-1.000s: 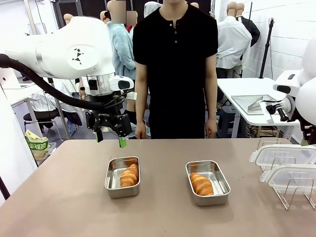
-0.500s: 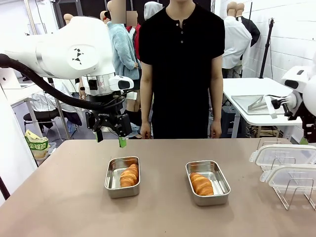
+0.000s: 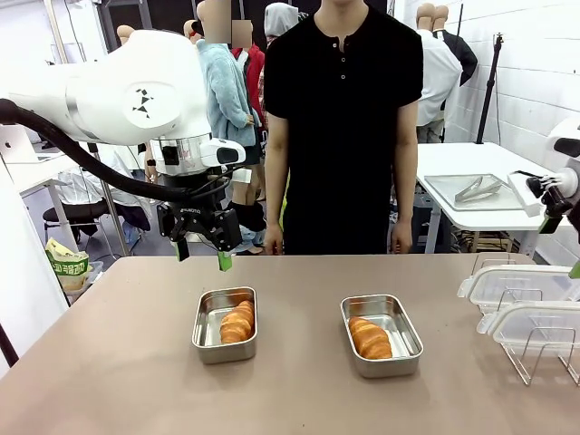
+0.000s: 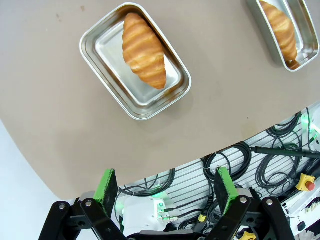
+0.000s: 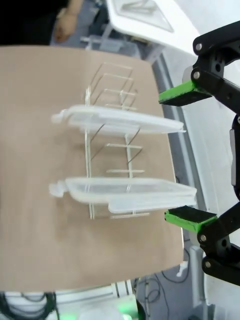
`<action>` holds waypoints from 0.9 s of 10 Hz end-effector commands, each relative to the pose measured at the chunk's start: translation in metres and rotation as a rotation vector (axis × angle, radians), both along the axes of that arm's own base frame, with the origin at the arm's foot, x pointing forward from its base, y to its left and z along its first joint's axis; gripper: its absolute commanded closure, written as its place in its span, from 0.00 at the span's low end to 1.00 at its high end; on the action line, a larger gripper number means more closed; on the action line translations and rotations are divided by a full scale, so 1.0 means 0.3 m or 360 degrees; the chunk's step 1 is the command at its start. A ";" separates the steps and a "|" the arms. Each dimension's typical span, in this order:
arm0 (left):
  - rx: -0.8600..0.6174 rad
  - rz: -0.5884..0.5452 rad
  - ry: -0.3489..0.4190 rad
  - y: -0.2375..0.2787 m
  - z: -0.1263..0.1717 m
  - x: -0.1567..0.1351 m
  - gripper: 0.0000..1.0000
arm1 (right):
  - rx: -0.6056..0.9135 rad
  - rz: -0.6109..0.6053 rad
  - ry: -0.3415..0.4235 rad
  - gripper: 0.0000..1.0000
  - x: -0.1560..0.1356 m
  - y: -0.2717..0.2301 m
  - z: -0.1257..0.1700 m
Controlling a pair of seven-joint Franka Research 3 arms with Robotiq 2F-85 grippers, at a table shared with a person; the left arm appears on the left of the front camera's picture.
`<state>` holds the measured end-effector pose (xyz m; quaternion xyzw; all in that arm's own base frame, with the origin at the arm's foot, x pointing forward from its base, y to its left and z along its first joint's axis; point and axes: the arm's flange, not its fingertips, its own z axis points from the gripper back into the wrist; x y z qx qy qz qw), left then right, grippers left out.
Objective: Place the bread in airtight containers.
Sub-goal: Pick up one Airtight Container lid and hand it to the human.
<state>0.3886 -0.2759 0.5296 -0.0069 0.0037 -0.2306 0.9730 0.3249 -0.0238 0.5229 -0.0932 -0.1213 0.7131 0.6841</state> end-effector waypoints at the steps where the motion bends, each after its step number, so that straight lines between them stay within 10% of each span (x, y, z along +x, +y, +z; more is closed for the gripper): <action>1: 0.0012 0.0004 -0.0007 0.004 0.007 0.000 0.00 | 0.0016 0.0132 0.0068 0.00 -0.013 0.017 -0.003; 6: 0.0012 0.0004 -0.0007 0.004 0.007 0.000 0.00 | -0.0091 0.0144 0.0205 0.00 -0.069 0.090 -0.110; 9: 0.0012 0.0004 -0.0007 0.004 0.007 0.000 0.00 | -0.0138 0.0096 0.0494 0.00 -0.090 0.058 -0.175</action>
